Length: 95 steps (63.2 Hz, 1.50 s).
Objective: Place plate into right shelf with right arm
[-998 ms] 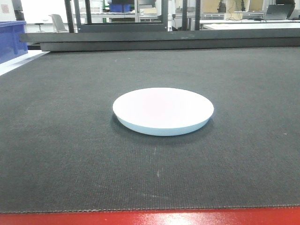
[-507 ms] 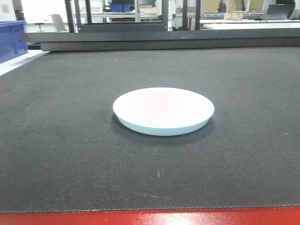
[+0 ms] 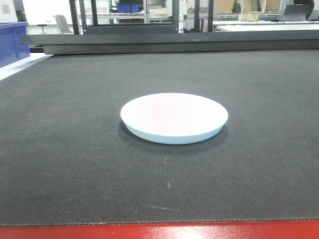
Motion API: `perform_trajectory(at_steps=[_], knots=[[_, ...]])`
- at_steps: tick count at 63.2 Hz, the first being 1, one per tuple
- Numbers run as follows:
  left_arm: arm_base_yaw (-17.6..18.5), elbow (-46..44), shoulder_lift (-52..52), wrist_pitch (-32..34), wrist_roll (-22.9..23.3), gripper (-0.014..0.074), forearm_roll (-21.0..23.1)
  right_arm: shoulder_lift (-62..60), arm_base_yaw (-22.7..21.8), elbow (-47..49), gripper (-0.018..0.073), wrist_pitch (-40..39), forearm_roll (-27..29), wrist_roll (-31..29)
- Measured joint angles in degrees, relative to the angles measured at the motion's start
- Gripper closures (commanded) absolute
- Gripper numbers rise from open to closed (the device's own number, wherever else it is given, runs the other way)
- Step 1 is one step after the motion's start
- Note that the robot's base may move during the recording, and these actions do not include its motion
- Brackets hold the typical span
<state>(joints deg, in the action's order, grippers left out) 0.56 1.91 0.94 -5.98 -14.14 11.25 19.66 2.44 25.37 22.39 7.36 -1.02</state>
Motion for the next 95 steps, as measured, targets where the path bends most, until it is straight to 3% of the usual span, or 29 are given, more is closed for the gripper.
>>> perform_trajectory(at_steps=[14,25,36,45,53,68,95], knots=[[0.0,0.0,0.0,0.0,0.0,0.0643,0.0,17.85,1.36,10.88,0.004,3.61,-2.77,0.13],[0.0,0.0,0.0,0.0,0.0,0.0643,0.0,32.48,8.18,23.68,0.004,8.28,-5.27,1.02],[0.0,0.0,0.0,0.0,0.0,0.0643,0.0,49.41,16.11,36.45,0.004,11.68,-8.75,9.19],[0.0,0.0,0.0,0.0,0.0,0.0643,0.0,62.0,20.22,43.49,0.0041,13.3,-11.69,15.25],[0.0,0.0,0.0,0.0,0.0,0.0643,0.0,71.01,22.82,47.24,0.0042,13.4,-12.76,17.24],[0.0,0.0,0.0,0.0,0.0,0.0643,0.0,81.44,23.84,48.83,0.0042,11.09,-12.9,17.56],[0.0,0.0,0.0,0.0,0.0,0.0643,0.0,87.56,23.08,49.18,0.0043,8.06,-14.75,17.68]])
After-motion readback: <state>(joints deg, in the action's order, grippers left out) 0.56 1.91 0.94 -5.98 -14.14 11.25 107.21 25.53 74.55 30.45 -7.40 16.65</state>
